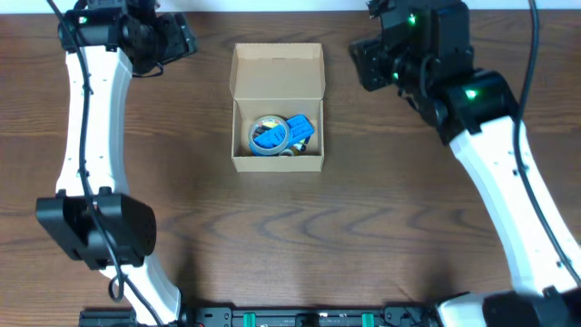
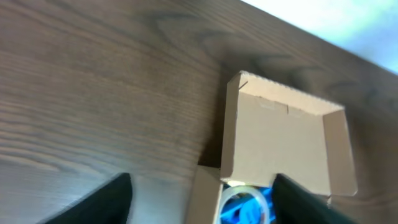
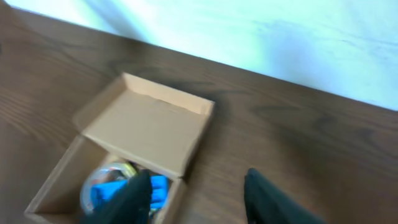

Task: Pack container
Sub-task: 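Raise both grippers to the box lid flaps on either side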

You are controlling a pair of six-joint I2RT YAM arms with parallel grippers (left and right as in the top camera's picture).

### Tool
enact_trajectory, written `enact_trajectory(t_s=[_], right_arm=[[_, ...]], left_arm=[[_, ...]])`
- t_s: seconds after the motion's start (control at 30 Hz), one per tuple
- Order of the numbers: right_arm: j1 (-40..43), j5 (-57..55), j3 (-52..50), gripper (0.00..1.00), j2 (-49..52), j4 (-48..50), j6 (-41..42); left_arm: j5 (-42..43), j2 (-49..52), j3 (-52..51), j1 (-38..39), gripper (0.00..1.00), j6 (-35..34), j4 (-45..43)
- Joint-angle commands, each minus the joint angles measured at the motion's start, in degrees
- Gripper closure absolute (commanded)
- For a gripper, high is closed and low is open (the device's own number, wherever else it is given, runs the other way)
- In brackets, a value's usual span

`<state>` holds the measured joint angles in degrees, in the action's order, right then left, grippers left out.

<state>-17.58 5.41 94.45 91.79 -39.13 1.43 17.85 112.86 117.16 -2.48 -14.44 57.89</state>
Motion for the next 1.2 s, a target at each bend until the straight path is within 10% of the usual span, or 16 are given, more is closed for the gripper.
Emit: enact_trajectory(t_s=[0.0, 0.13, 1.17], right_arm=[[2.3, -0.7, 1.0, 0.82, 3.8, 0.9, -0.6], [4.4, -0.4, 1.0, 0.99, 7.5, 2.7, 2.0], [8.6, 30.3, 1.0, 0.99, 38.1, 19.2, 20.9]], left_arm=[[2.2, 4.0, 1.0, -0.3, 0.61, -0.2, -0.8], [2.9, 7.4, 1.0, -0.3, 0.95, -0.8, -2.7], [29.0, 27.8, 1.0, -1.8, 0.95, -9.5, -11.3]])
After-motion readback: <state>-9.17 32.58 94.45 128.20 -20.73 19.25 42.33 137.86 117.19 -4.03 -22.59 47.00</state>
